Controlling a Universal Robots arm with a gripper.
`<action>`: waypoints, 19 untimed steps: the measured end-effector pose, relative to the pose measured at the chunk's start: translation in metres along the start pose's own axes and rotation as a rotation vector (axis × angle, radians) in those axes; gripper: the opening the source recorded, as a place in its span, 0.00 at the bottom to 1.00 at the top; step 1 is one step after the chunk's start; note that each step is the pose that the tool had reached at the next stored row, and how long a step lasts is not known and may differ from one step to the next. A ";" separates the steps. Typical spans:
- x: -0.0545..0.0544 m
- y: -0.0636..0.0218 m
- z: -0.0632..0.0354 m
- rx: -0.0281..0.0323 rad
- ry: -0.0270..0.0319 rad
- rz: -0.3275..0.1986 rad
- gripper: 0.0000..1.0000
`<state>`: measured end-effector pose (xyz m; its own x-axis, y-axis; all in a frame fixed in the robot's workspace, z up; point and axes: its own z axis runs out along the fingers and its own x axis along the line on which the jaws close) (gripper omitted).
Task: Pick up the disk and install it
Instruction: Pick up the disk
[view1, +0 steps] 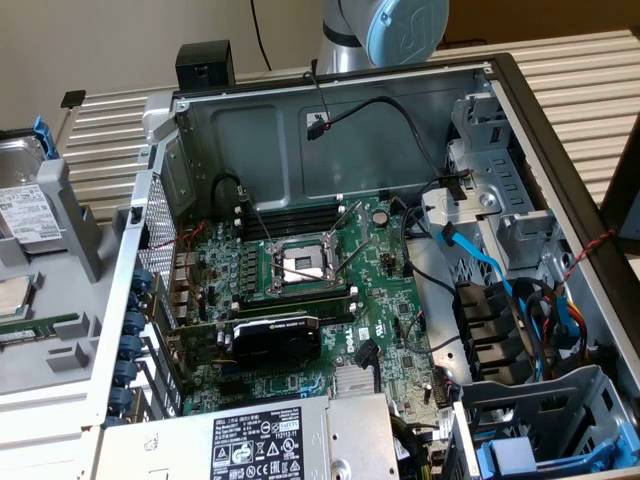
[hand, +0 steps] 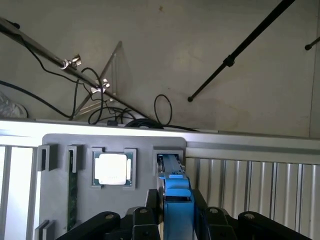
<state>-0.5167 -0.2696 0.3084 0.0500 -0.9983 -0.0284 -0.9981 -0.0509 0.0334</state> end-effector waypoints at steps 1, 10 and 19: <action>0.000 0.0000 -0.0002 0.0002 0.0000 0.000 0.38; 0.000 -0.0002 -0.0011 -0.0002 0.0006 0.000 0.38; 0.000 -0.0038 -0.0005 -0.0026 0.0005 0.000 0.36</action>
<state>-0.5128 -0.2696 0.3088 0.0499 -0.9984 -0.0279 -0.9981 -0.0509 0.0360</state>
